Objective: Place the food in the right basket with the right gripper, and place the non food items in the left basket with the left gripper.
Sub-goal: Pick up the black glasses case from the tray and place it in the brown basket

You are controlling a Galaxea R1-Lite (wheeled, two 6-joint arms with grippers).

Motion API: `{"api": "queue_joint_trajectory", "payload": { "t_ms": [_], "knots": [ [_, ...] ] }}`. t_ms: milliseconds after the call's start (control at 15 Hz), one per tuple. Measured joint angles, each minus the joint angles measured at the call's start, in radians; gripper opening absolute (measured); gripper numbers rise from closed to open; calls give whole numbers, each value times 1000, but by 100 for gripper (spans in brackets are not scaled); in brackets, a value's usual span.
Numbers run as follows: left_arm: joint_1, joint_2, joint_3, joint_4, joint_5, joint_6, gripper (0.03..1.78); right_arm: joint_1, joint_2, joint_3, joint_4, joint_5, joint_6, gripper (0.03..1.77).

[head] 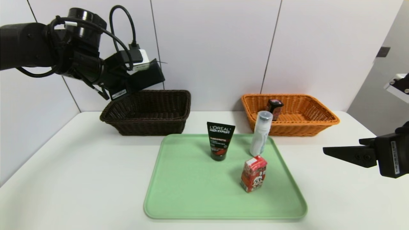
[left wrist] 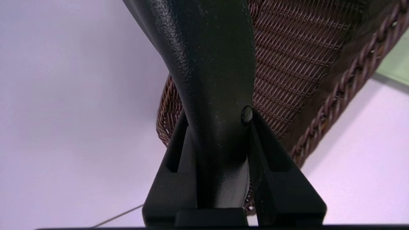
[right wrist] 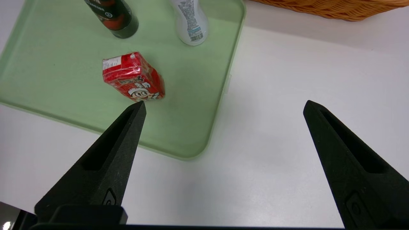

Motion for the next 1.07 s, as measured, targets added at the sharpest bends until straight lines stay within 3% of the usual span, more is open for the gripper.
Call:
{"api": "queue_joint_trajectory", "payload": {
  "t_ms": [533,1067],
  "knots": [
    [4,163,0,-145,66,28,45,-6,-11,18,-1,0,1,170],
    [19,227,0,-147,67,30,45,-14,-11,21,-1,0,1,170]
  ]
}}
